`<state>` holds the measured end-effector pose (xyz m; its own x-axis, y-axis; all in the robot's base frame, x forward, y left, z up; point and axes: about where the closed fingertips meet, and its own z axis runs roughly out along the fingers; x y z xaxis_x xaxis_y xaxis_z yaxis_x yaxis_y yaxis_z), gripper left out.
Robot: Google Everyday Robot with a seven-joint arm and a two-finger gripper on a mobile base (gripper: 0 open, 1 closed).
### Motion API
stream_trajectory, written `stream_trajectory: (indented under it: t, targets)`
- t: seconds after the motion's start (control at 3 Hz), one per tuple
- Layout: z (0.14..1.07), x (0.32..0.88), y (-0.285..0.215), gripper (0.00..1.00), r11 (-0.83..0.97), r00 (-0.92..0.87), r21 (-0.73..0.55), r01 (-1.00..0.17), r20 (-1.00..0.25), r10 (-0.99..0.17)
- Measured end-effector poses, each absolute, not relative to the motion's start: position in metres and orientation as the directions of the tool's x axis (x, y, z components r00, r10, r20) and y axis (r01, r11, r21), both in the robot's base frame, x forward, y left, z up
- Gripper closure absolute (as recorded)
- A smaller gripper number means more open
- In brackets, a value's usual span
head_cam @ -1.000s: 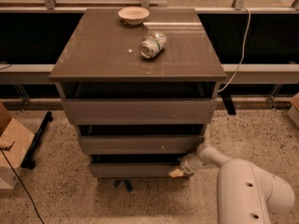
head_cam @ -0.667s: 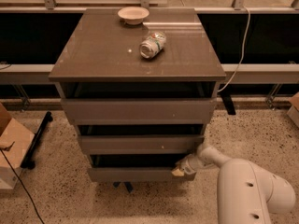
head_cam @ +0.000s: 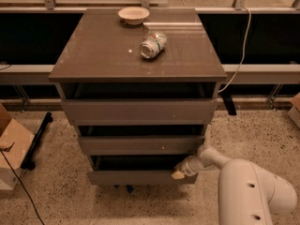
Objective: Open bottom drawer
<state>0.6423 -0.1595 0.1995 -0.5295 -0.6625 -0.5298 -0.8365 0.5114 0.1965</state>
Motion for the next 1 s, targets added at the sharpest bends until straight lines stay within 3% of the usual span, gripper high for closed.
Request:
stream_trajectory:
  t: [1.0]
  targets:
    - [0.1976,0.6408,-0.155,0.34,0.517,-0.525,0.175,-0.838,-0.517,-0.676]
